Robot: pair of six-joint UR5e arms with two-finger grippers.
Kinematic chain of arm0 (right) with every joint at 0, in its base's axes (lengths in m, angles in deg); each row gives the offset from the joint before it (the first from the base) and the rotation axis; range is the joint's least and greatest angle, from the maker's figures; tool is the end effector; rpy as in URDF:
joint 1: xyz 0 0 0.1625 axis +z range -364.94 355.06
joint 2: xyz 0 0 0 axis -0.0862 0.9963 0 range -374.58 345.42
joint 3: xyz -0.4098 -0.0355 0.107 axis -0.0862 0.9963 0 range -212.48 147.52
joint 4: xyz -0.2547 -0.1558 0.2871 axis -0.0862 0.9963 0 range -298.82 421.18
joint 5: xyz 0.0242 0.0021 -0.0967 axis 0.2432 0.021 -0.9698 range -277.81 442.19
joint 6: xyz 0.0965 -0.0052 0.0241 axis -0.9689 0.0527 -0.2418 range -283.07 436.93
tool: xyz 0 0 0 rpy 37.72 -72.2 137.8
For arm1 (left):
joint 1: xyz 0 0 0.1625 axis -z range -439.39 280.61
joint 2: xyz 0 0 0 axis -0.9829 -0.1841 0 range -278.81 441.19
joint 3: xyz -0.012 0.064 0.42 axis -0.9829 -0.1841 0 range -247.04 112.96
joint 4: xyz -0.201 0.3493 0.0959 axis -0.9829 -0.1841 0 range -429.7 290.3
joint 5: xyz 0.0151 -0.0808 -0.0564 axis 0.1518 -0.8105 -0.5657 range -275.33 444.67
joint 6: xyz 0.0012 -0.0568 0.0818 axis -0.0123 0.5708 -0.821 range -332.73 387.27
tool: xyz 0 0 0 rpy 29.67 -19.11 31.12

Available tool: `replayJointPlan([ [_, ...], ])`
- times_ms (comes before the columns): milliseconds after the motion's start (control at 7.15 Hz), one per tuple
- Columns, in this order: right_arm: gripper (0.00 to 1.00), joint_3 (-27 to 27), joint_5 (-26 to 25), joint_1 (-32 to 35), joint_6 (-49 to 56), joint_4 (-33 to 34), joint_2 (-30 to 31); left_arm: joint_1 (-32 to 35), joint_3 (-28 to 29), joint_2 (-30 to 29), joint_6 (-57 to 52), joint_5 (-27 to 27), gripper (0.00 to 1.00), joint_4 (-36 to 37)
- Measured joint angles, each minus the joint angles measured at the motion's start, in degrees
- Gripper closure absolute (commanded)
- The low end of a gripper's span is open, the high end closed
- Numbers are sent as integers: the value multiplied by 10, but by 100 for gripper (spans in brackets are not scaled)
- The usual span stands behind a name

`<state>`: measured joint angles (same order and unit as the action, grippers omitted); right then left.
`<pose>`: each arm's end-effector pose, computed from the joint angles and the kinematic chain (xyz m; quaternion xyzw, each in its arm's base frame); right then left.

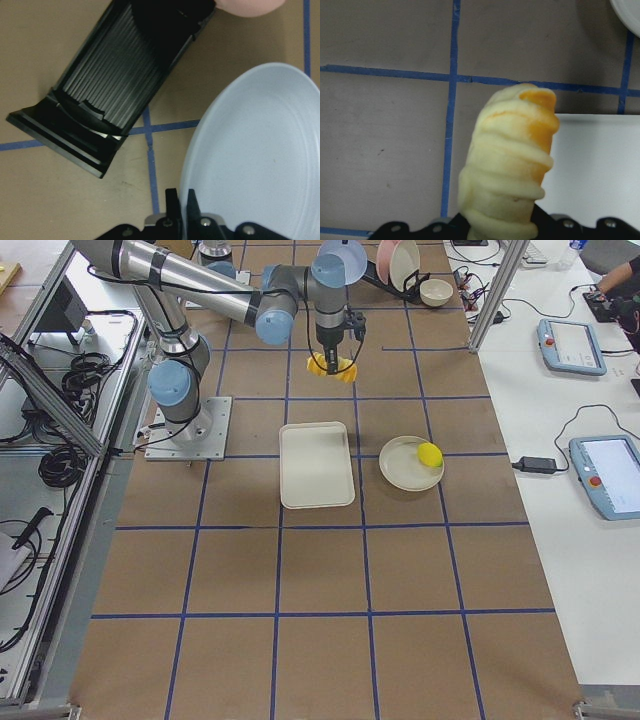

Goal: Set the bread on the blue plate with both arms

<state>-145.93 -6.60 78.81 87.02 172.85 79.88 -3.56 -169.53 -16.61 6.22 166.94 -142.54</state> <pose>0.0865 -0.4541 0.3638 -0.0338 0.9991 -0.0246 0.0072 -0.0150 -0.5397 0.3436 -0.0580 -0.9957 -0.0056 0.0724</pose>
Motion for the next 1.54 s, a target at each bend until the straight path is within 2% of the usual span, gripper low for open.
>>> replayJointPlan([
  [280, 66, 8, 2, 10, -19, -9, 0, 62, -1, -12, 50, -50, 87, 2],
  [559, 65, 10, 3, 30, -47, -9, -1, 97, 3, -52, 84, -112, 87, 24],
  [978, 65, 27, 3, 62, -85, -9, -8, 166, 9, -131, 146, -125, 86, 162],
  [1258, 65, 36, 2, 79, -103, -10, -12, 182, 8, -163, 154, -132, 83, 209],
  [1538, 65, 37, 3, 83, -109, -10, -17, 195, 8, -176, 159, -142, 28, 230],
])
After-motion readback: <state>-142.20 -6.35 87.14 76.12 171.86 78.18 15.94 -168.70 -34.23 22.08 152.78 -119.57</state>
